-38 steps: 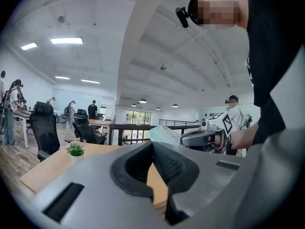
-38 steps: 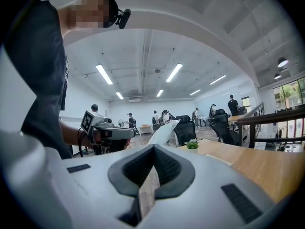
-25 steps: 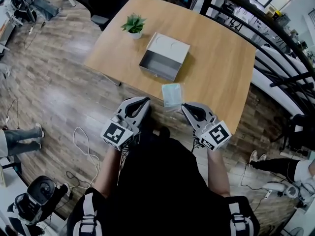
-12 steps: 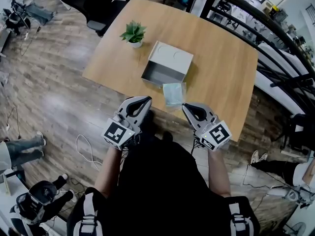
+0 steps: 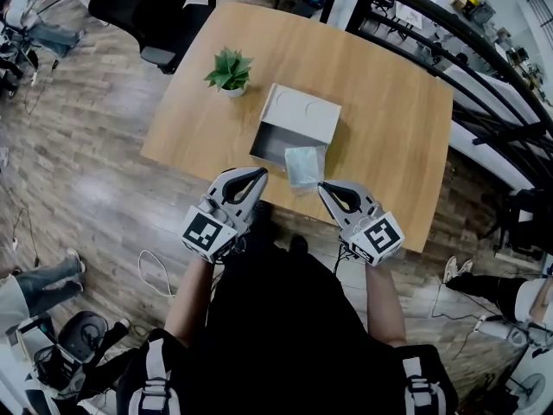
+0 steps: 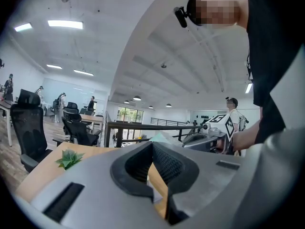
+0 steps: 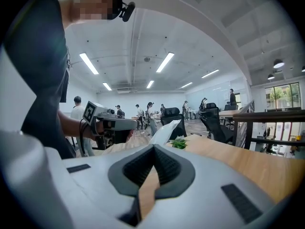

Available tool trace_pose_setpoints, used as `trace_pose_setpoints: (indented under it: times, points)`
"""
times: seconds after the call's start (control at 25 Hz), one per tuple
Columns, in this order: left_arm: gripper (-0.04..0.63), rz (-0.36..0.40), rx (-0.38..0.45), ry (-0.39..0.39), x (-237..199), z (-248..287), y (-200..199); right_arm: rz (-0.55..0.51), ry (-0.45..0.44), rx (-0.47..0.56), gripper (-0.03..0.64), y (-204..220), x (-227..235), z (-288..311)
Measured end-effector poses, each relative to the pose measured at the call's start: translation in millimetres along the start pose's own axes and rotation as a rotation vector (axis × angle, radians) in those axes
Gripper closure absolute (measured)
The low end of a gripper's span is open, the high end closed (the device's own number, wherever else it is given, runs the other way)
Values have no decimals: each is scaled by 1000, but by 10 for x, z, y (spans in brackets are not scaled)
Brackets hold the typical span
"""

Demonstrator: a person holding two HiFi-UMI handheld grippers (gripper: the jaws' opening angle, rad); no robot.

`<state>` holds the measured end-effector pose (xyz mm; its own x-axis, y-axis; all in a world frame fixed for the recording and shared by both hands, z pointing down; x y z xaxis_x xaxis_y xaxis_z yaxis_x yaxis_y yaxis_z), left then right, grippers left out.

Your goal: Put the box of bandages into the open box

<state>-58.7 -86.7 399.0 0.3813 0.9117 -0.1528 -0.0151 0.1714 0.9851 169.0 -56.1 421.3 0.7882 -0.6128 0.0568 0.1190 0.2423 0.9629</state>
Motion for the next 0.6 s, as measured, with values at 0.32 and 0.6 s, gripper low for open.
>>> trace_pose_setpoints:
  times: [0.32,0.6]
  points:
    - [572,1,-5,68,-403,44,4,-12,51,-18,592,-65,-4,297]
    - [572,-3,-15,116,-658,-39,28,-18,111,-41,593,-92,-79,514]
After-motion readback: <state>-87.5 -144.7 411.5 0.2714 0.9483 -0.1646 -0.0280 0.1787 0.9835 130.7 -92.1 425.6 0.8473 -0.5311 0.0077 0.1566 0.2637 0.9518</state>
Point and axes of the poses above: the fingertips, and each gripper's own axes: z forward along the fingers, x to its right, y out of its underside, the point moved 8 cm from there along -z, backward along the fingers, and after that the axes turned 14 degrees about y, right-handed, at the moved point
